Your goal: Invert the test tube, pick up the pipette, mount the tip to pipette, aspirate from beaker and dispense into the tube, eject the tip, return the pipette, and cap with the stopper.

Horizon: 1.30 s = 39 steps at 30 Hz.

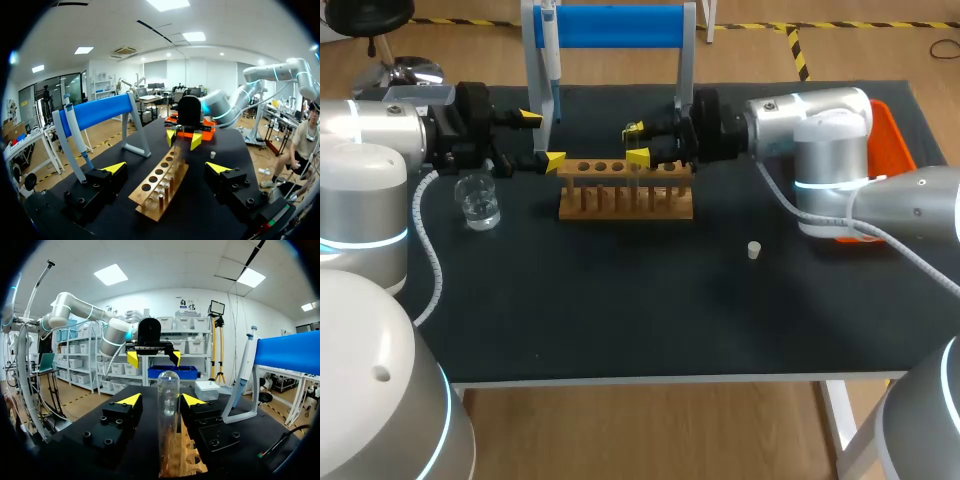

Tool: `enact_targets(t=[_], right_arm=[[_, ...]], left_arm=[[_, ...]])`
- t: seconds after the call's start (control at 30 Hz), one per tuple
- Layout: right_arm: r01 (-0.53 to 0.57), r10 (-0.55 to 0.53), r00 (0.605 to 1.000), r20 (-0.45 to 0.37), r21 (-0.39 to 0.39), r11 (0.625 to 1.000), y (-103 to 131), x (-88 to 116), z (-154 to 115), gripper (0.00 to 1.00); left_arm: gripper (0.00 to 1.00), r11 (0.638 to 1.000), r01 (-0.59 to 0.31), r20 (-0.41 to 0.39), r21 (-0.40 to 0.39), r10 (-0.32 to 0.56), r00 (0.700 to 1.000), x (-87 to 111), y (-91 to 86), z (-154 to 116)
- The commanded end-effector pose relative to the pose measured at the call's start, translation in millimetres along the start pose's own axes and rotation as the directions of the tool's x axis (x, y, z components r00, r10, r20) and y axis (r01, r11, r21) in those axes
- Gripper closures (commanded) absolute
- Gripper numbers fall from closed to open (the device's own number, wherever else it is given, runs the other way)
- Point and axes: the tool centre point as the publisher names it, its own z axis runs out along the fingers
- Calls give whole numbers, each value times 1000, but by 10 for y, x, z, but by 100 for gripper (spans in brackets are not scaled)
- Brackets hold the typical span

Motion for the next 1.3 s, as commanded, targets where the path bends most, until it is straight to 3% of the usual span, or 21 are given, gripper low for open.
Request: enact_targets(t=[0.03, 0.37, 0.83, 0.9, 0.97, 1.0, 1.3], right_arm=[[-1, 1, 1000, -3, -5, 1000, -16, -22, 14, 52], [-6, 6, 1000, 5, -8, 1000, -19, -21, 14, 57], [-6, 6, 1000, 12, -5, 1000, -27, -28, 20, 79], [-4, 5, 1000, 13, -5, 1000, -27, -30, 20, 73], [-4, 4, 1000, 16, -3, 1000, -27, -37, 20, 59], [-4, 4, 1000, 18, -2, 1000, -28, -41, 19, 57], [-2, 2, 1000, 24, -4, 1000, -28, -64, 22, 55]], left_arm=[[0, 1000, 0, 2, -1, 0, 1000, 7, 1, 1], [0, 1000, 0, 2, -1, 0, 1000, 7, 1, 1], [0, 1000, 0, 2, -1, 0, 1000, 7, 1, 1], [0, 1000, 0, 2, -1, 0, 1000, 7, 1, 1], [0, 1000, 0, 2, -1, 0, 1000, 7, 1, 1], [0, 1000, 0, 2, -1, 0, 1000, 7, 1, 1], [0, 1000, 0, 2, -1, 0, 1000, 7, 1, 1]])
